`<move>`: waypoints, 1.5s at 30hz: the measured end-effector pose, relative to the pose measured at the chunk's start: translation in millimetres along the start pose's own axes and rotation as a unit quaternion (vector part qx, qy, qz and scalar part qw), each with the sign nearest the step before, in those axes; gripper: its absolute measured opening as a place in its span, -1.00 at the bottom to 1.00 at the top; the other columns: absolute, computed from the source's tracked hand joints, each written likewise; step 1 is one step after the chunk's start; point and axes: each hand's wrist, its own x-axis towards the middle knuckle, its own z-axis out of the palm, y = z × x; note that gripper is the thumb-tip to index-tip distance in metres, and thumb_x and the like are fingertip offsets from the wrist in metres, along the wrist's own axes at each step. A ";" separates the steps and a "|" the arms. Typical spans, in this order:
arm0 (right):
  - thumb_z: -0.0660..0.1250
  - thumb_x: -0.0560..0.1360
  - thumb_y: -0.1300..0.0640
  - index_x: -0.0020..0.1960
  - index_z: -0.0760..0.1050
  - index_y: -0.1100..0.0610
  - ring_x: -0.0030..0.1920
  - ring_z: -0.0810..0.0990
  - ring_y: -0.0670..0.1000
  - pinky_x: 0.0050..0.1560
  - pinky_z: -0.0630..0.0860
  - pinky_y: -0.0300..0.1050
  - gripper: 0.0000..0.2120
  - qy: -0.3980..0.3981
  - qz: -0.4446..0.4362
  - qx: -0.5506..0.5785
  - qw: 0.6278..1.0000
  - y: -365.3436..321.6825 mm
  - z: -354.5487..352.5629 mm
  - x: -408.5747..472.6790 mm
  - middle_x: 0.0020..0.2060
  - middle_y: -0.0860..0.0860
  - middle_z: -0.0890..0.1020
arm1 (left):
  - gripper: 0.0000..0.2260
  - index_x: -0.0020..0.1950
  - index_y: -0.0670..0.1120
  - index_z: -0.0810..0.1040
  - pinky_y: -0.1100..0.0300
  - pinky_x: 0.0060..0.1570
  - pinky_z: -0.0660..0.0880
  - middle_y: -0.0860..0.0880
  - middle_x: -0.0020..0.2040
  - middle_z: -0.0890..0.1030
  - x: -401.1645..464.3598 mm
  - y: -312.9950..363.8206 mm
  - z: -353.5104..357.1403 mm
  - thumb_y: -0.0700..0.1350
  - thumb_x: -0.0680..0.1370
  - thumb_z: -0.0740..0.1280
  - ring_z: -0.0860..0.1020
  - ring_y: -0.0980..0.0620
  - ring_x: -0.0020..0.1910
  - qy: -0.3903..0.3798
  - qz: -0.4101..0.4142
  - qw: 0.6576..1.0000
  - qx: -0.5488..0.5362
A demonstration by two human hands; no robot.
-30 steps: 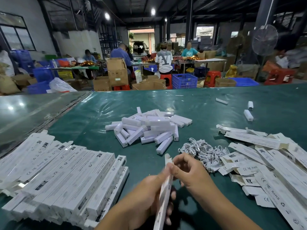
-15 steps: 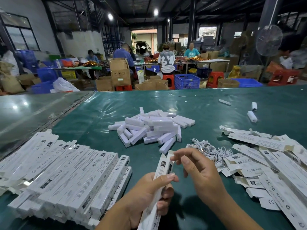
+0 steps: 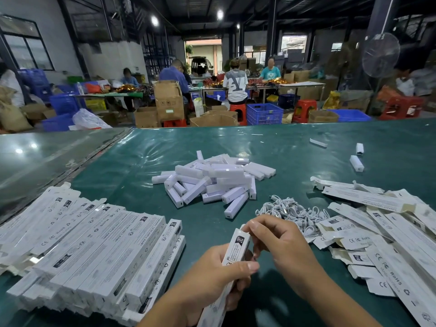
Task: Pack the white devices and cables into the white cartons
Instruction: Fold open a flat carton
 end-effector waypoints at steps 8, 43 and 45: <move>0.60 0.11 -0.01 0.07 0.58 0.21 -0.17 0.61 0.09 -0.17 0.54 -0.03 -0.41 0.018 0.244 0.150 0.958 4.6 2.7 -0.7 -0.17 0.14 0.69 | -0.78 0.06 -0.09 0.64 0.24 -0.49 0.41 -0.12 -0.32 0.55 -1.6 0.0 0.9 -0.01 0.48 0.49 0.45 0.02 -0.48 -0.018 0.024 0.999 0.035; 0.41 0.49 0.17 0.00 0.76 0.11 -0.01 0.72 0.10 0.00 0.64 -0.20 -0.84 -0.009 0.117 0.102 0.988 -8.9 6.8 -6.0 -0.03 0.16 0.75 | -0.88 -0.10 0.12 0.60 0.18 -0.49 0.39 -0.11 -0.36 0.54 -6.2 6.3 8.4 -0.04 0.62 0.36 0.44 0.00 -0.52 0.008 -0.023 0.999 0.046; 0.33 0.55 0.13 0.04 0.75 0.07 0.03 0.72 0.11 0.04 0.63 -0.18 -0.78 -0.036 0.142 0.122 0.982 -8.0 4.9 -4.2 0.02 0.18 0.74 | -0.87 -0.11 0.09 0.62 0.20 -0.50 0.39 -0.10 -0.37 0.52 -6.9 7.8 8.4 -0.05 0.63 0.36 0.45 0.02 -0.53 0.014 -0.030 0.999 0.033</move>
